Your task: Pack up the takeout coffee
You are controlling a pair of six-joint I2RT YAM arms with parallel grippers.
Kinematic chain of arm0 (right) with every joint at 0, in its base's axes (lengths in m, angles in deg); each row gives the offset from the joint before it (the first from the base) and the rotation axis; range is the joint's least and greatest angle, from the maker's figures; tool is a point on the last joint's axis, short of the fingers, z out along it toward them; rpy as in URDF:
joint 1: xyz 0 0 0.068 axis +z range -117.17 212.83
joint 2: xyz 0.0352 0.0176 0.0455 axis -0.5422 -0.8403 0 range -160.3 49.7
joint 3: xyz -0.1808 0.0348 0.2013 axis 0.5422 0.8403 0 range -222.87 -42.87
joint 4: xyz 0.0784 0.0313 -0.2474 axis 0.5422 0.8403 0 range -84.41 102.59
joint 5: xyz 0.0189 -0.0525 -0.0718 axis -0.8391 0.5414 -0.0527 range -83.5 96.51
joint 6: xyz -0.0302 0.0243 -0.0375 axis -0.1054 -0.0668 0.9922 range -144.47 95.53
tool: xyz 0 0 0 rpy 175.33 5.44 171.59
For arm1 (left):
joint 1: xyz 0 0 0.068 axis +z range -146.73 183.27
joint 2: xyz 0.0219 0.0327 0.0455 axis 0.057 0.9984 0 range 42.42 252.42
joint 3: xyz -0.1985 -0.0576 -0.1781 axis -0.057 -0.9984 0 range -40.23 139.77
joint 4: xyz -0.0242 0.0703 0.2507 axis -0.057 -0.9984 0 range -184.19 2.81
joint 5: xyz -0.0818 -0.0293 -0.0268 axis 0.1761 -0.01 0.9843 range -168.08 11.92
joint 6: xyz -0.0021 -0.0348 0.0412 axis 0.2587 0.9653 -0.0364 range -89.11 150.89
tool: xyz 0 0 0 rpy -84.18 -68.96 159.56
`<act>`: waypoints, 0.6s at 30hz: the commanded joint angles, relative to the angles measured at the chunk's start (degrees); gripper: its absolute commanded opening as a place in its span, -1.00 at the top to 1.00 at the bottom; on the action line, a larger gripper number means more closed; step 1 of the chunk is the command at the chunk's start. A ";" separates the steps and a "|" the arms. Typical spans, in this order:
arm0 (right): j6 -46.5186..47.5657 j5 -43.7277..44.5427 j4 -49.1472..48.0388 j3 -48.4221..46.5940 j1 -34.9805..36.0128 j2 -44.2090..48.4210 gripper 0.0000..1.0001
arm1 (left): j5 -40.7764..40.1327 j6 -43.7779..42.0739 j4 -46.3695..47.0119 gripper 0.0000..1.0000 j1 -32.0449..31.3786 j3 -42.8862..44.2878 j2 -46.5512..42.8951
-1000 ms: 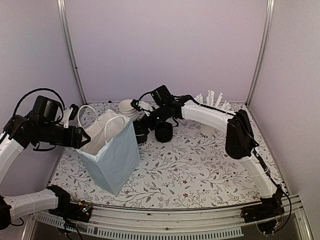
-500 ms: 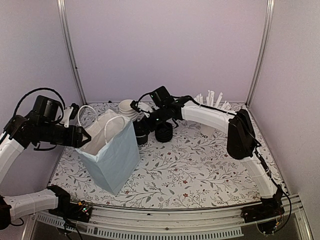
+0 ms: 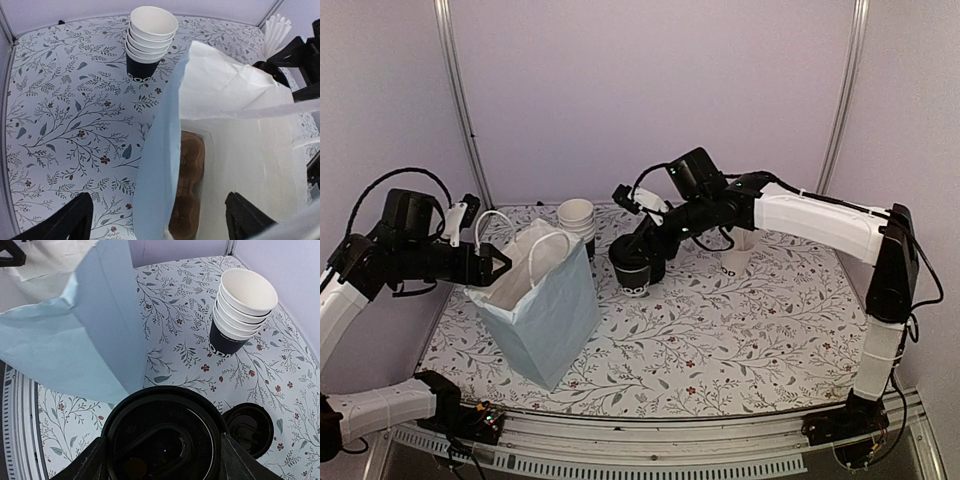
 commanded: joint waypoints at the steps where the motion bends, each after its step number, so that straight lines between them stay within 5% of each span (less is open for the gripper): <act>1: 3.52 1.09 -0.61 9.72 -0.05 8.10 -0.37 | 1.77 -3.13 5.36 -0.99 0.71 1.71 -1.09; 8: 6.82 0.60 -1.70 25.63 -3.92 20.30 -0.38 | -2.94 -6.73 11.89 -0.99 0.69 5.80 -4.55; 18: 7.98 1.82 -3.75 41.67 -12.68 34.70 -0.42 | -21.11 -12.66 33.68 -0.99 0.75 -2.70 1.01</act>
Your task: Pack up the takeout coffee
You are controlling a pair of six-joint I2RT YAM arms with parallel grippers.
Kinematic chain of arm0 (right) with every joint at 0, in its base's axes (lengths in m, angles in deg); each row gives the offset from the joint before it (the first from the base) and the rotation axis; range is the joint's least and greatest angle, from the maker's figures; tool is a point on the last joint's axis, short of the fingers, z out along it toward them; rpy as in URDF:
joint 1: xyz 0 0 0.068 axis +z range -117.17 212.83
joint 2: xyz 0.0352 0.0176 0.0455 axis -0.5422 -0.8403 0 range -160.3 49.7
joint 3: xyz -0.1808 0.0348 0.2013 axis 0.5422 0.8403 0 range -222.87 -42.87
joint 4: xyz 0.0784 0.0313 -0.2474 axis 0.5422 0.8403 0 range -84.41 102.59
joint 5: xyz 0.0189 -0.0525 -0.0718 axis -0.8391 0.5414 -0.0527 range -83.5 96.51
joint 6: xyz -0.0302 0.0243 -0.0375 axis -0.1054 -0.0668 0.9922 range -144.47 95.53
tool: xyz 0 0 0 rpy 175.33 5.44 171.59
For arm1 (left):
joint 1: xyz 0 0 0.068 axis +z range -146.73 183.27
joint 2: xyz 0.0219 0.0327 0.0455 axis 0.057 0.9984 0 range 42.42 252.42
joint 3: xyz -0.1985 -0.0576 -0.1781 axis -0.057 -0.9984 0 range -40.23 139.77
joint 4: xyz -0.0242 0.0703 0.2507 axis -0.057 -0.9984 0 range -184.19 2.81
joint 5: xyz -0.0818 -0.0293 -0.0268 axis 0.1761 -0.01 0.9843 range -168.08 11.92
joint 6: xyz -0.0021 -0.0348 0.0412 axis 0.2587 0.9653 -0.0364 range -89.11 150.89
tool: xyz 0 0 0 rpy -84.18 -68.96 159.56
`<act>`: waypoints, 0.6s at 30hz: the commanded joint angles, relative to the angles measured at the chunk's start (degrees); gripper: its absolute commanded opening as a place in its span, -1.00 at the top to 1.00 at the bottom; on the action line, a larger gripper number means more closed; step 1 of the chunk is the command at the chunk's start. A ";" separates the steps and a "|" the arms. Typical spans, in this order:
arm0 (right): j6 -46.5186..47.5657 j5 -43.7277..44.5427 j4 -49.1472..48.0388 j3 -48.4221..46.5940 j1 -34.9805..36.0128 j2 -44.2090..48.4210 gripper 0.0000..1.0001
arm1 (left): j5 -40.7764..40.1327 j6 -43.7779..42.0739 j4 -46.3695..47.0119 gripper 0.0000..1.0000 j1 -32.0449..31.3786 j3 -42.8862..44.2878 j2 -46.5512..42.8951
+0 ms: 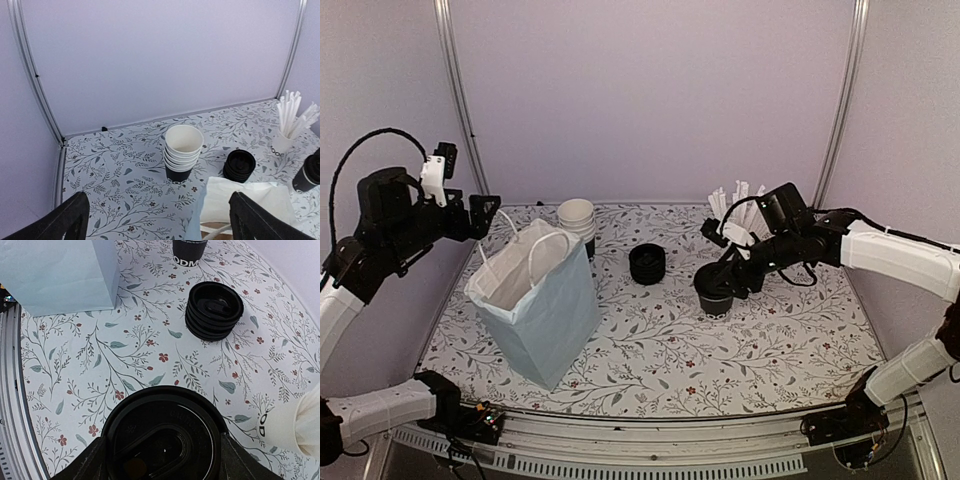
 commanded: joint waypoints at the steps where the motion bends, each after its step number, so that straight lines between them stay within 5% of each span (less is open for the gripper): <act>1: 1.17 0.42 -2.50 4.59 -2.46 5.29 -0.42 | -11.81 -2.43 12.26 -0.98 0.69 -5.37 3.04; 8: 1.61 -0.23 -3.11 11.29 -5.23 9.92 -0.45 | -11.90 -2.23 26.10 -0.99 1.53 -17.59 -6.26; 18: 0.70 -5.47 -5.01 14.63 -6.37 10.29 -0.49 | -6.64 -2.34 26.98 -0.99 4.81 -20.73 -5.48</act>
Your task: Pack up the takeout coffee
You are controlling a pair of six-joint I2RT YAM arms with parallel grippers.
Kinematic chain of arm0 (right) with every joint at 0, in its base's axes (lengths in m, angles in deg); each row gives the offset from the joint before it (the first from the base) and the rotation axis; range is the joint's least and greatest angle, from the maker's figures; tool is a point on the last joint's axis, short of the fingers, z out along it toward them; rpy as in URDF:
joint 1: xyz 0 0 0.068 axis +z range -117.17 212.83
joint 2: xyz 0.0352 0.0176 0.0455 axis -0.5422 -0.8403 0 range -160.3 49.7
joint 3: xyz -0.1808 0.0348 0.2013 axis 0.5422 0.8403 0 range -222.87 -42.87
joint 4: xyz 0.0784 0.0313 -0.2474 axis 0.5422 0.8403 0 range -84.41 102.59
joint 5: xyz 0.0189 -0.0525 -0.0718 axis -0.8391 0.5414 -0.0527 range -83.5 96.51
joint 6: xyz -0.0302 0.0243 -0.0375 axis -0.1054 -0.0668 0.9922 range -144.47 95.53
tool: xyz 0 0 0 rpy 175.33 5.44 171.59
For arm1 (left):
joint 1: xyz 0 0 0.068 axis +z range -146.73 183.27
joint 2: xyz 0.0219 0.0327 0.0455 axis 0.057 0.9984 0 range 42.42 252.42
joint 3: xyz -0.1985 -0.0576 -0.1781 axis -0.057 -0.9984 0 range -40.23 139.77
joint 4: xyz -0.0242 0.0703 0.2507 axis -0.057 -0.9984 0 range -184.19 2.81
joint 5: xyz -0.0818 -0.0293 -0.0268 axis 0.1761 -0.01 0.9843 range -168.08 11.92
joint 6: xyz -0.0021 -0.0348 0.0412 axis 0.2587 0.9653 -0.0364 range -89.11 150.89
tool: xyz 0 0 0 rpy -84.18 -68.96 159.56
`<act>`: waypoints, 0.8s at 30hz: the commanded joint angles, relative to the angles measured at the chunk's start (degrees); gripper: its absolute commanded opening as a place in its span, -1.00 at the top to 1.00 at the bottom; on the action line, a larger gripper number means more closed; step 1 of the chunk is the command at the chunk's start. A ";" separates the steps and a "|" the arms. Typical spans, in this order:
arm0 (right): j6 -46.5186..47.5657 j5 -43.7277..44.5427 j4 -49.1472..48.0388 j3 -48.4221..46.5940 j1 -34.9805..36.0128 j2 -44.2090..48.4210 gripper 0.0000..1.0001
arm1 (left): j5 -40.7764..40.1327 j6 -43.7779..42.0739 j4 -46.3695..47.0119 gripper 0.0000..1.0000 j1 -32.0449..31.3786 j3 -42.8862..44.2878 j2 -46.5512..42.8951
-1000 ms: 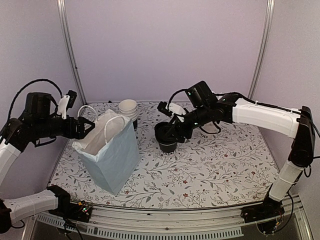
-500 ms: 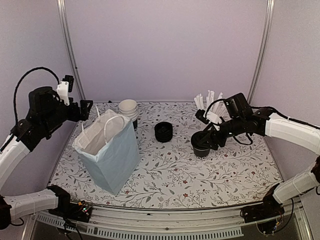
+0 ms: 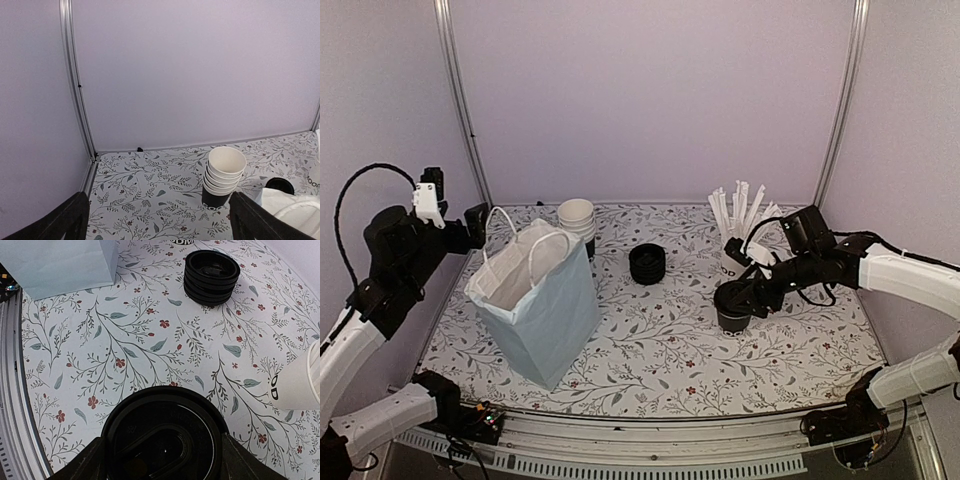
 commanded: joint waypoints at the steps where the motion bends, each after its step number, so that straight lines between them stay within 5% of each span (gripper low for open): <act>1: -0.53 -2.33 -3.02 1.48 -0.55 0.44 -0.49 | 4.51 0.24 2.44 -0.99 2.02 -0.46 2.18; 10: -0.31 -1.95 -2.67 2.15 -0.96 0.44 -0.73 | 9.79 5.34 1.13 -0.97 2.58 1.21 1.43; 16: 0.29 -1.90 0.66 -0.43 -1.03 3.72 -0.89 | 18.64 10.03 -9.53 -0.87 2.50 9.18 4.44; 24: 17.69 -4.23 23.49 -12.73 -1.14 4.37 -0.81 | 26.44 12.74 -25.30 -0.83 2.45 20.07 5.10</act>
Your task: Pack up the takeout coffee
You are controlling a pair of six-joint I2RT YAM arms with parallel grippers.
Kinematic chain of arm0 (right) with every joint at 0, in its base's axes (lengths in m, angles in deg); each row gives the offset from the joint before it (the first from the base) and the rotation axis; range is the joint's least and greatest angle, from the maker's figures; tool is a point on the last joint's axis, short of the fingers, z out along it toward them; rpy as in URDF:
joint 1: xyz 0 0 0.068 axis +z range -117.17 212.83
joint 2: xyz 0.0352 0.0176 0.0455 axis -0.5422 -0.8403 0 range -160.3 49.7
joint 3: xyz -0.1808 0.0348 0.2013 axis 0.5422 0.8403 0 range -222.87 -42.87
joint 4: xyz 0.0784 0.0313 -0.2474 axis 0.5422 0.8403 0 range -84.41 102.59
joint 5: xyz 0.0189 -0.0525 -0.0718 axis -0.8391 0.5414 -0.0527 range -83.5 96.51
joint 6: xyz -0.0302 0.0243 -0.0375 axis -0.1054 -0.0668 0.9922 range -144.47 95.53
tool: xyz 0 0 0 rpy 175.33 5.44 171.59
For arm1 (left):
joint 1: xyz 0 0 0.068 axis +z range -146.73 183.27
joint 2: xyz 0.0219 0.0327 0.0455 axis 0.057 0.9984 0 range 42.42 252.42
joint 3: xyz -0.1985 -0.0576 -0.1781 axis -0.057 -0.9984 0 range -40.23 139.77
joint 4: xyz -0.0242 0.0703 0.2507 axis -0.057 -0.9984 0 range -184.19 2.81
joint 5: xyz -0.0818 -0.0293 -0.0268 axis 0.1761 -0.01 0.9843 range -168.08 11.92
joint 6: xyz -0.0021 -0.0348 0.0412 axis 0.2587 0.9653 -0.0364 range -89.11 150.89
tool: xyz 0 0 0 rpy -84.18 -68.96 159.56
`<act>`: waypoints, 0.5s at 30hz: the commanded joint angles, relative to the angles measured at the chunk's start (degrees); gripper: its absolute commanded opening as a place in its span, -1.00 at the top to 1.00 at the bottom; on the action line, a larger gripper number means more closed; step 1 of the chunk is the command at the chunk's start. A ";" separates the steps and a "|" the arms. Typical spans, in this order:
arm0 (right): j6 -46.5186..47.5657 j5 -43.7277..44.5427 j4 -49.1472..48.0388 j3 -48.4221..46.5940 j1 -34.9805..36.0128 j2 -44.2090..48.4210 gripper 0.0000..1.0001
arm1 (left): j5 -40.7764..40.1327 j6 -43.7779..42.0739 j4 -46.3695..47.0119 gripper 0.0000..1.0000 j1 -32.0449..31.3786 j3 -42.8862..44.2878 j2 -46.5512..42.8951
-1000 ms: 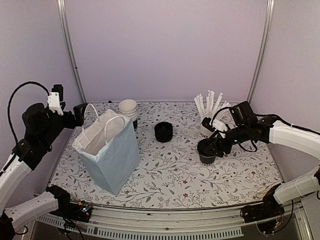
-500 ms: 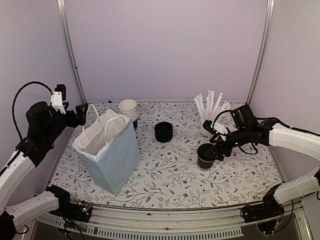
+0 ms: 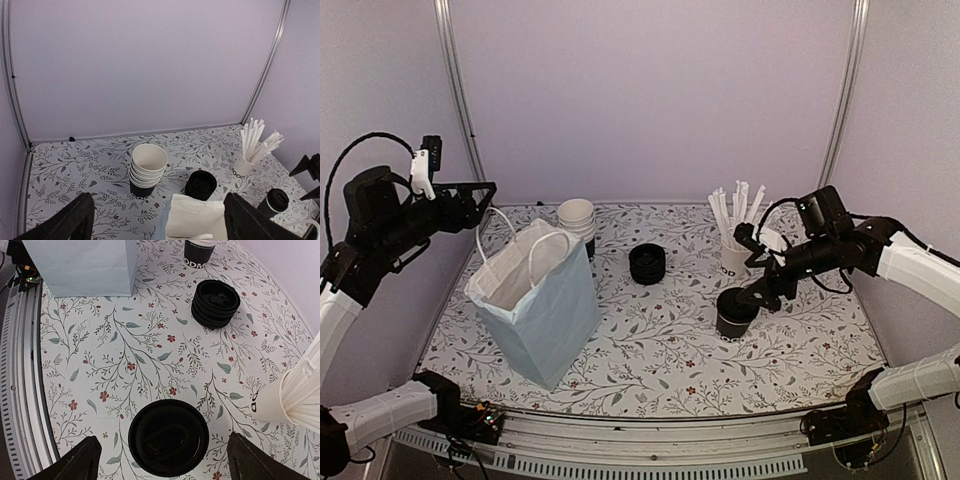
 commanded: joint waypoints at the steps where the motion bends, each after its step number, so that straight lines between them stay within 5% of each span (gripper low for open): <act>1: 15.87 -1.39 19.20 -9.22 -0.35 -1.12 -0.80 | 5.76 1.32 -8.57 -0.83 0.45 1.81 -1.38; 7: 31.84 4.78 28.56 -17.31 -0.34 -8.37 -0.86 | 8.34 0.58 -4.57 -0.84 0.45 -3.75 -3.39; 15: 35.86 6.00 33.03 -27.90 0.03 -19.26 -0.97 | 9.97 -4.07 6.61 -0.85 0.49 -15.48 -4.33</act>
